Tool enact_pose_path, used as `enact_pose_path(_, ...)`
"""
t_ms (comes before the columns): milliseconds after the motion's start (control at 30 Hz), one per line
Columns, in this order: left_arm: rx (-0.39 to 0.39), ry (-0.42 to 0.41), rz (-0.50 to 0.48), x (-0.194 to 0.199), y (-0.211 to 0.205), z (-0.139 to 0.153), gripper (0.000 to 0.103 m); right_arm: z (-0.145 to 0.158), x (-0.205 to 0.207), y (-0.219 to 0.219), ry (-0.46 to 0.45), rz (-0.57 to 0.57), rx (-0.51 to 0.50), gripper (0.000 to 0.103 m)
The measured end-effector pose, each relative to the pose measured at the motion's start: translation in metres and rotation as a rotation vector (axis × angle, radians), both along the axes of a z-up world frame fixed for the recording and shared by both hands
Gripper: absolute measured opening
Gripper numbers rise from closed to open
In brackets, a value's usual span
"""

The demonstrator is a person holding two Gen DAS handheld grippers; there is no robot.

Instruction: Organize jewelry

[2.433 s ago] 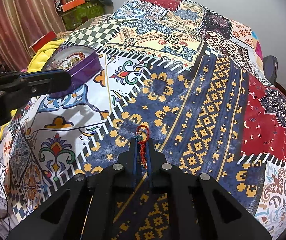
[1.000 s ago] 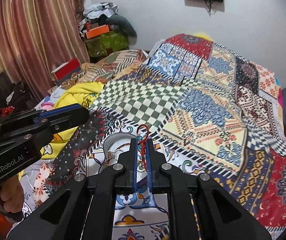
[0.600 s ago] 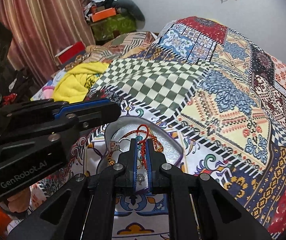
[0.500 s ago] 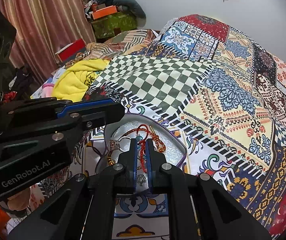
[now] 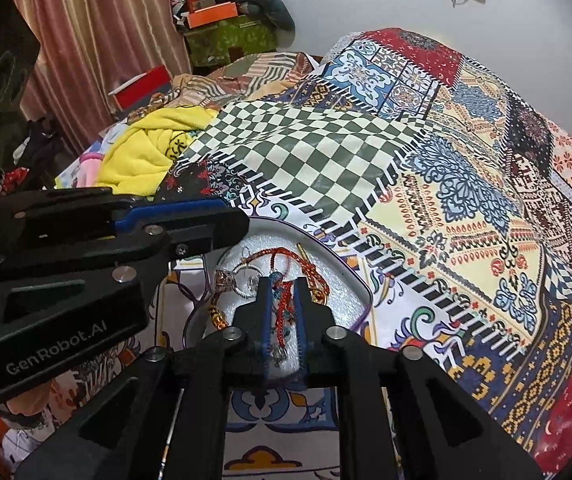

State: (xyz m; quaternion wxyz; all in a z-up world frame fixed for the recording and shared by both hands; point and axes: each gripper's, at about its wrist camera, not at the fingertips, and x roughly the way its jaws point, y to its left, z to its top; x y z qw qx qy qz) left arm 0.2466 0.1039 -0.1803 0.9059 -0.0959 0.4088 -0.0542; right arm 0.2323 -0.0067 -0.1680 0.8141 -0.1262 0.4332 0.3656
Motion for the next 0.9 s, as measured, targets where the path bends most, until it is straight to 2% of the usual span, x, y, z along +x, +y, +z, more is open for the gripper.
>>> enact_pose_path(67,0.013,-0.009,0.012,-0.003,0.0,0.004,0.028,0.003,-0.003,-0.002,-0.017,-0.006,-0.005,0.027)
enact_pose_path(133,0.019,-0.023,0.022,-0.007,0.0,0.009,0.031,0.008,-0.007,-0.006,-0.046,-0.019,-0.004,0.038)
enact_pose_path(400,0.035,-0.071,0.038,-0.028,-0.005,0.04,0.032,0.037,-0.019,-0.025,-0.113,-0.061,0.014,0.039)
enact_pose_path(600,0.078,-0.128,0.041,-0.057,-0.019,0.07,0.032,0.067,-0.035,-0.047,-0.162,-0.109,0.055,0.039)
enact_pose_path(767,0.097,-0.209,0.05,-0.091,-0.029,0.106,0.033,0.103,-0.056,-0.068,-0.22,-0.157,0.118,0.039)
enact_pose_path(900,0.105,-0.312,0.059,-0.128,-0.037,0.142,0.033,0.141,-0.082,-0.086,-0.304,-0.195,0.189,0.039)
